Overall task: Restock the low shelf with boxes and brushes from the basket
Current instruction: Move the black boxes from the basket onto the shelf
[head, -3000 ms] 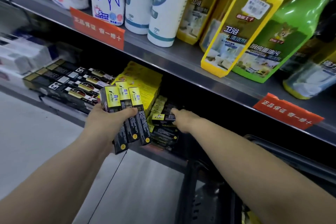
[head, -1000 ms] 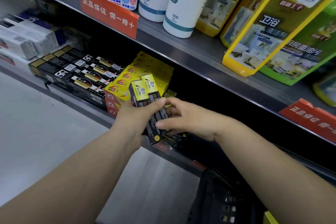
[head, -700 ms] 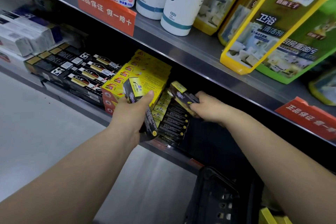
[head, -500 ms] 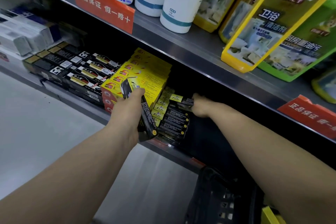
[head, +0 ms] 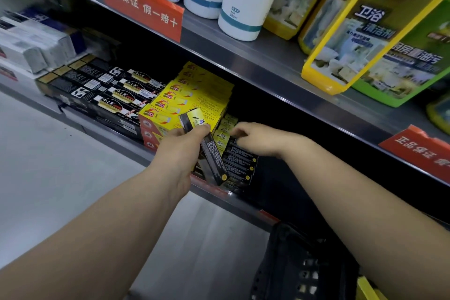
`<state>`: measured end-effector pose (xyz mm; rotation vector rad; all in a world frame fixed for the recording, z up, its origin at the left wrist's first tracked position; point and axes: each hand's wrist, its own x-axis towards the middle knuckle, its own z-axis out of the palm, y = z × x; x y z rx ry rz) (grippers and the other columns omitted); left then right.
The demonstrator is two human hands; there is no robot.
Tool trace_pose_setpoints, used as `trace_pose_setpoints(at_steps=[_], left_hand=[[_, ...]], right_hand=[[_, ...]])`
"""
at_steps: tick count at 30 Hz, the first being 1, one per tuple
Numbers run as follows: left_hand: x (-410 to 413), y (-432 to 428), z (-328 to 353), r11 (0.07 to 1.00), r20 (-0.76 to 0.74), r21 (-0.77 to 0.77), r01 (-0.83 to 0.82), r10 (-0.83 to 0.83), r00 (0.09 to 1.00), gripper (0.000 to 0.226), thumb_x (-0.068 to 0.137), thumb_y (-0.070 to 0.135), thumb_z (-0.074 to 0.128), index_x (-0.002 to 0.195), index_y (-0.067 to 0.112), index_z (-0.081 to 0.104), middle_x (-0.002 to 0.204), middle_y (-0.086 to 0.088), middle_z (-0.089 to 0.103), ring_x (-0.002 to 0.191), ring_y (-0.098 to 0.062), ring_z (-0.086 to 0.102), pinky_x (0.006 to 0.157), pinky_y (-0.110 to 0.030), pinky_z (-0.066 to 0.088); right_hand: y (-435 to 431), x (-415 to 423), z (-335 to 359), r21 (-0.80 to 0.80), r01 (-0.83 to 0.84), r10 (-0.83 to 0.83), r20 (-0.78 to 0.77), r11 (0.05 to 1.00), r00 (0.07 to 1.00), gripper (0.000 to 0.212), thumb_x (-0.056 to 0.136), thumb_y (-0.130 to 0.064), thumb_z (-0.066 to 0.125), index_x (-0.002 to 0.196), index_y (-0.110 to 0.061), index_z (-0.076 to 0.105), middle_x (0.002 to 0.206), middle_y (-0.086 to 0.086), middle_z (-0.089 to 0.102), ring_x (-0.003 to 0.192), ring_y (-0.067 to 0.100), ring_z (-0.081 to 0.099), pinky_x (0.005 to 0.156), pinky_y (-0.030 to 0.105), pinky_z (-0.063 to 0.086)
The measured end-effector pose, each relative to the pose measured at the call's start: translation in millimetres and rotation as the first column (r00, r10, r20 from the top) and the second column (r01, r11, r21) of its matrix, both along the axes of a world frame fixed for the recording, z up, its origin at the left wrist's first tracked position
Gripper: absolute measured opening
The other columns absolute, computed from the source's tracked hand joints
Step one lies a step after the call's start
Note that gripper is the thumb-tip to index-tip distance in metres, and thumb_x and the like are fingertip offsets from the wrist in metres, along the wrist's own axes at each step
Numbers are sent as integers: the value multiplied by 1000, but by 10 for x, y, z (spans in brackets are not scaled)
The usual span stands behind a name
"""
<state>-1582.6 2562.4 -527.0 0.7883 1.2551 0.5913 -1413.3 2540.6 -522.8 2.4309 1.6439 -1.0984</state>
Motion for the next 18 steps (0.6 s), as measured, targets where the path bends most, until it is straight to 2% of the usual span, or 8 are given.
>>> trace_pose_setpoints(at_steps=[2, 3, 6, 9, 11, 14, 16, 18], left_hand=[[26, -20, 20, 1000, 45, -5, -11, 11, 999, 24, 82, 33, 70, 87, 16, 54, 94, -9, 66, 80, -19, 63, 80, -32, 54], [37, -35, 34, 1000, 71, -15, -8, 9, 997, 26, 82, 32, 69, 92, 12, 55, 93, -9, 68, 78, -19, 65, 77, -30, 55], [54, -93, 76, 996, 134, -61, 58, -49, 990, 34, 84, 29, 68, 107, 6, 56, 92, -11, 70, 83, -21, 68, 80, -32, 56], [41, -129, 94, 988, 111, -42, 150, -145, 983, 19, 86, 27, 67, 87, 11, 57, 96, -8, 68, 89, -17, 66, 79, -26, 53], [18, -127, 92, 982, 62, 0, 188, -188, 980, 10, 87, 22, 65, 89, 13, 60, 100, -5, 67, 92, -15, 64, 82, -28, 51], [8, -113, 73, 975, -49, 45, 219, -217, 975, 22, 87, 19, 62, 107, 11, 62, 103, -5, 67, 98, -18, 64, 97, -41, 47], [17, -121, 69, 972, -75, 50, 228, -224, 972, 18, 87, 19, 61, 104, 13, 61, 100, -6, 67, 99, -21, 63, 100, -45, 45], [28, -134, 72, 968, -93, 54, 246, -241, 966, 6, 88, 19, 60, 93, 15, 61, 96, -7, 66, 99, -24, 62, 99, -44, 46]], right_hand=[[-177, -174, 219, 31, 63, -44, -421, 998, 906, 39, 89, -20, 55, 126, -28, 47, 129, 3, 55, 119, 15, 51, 101, 28, 40], [-251, -244, 281, 24, 56, -37, -493, 998, 869, 41, 85, -27, 61, 123, -32, 45, 124, 0, 58, 116, 14, 54, 100, 29, 43], [-376, -298, 268, 125, -15, 56, -331, 992, 942, 53, 79, -39, 69, 122, -26, 40, 115, 0, 61, 103, 17, 61, 89, 34, 51], [-366, -97, 199, 183, 34, 1, -185, 983, 983, 36, 89, -35, 58, 115, -18, 40, 105, 6, 61, 88, 19, 58, 78, 34, 47], [-303, 128, 156, 158, 71, -75, 14, 985, 997, 38, 93, -34, 53, 122, -13, 40, 104, 6, 58, 88, 21, 56, 73, 28, 43], [-161, 413, 3, 127, 83, -114, 262, 988, 958, 53, 96, -29, 50, 138, -5, 29, 120, 16, 55, 98, 27, 55, 73, 24, 35], [-35, 504, -152, 132, 117, -151, 282, 984, 948, 53, 96, -22, 49, 142, -6, 27, 127, 19, 51, 104, 30, 53, 72, 24, 33], [83, 532, -322, 120, 143, -170, 268, 982, 948, 47, 97, -16, 48, 141, -10, 31, 126, 19, 50, 96, 26, 50, 67, 24, 33]])
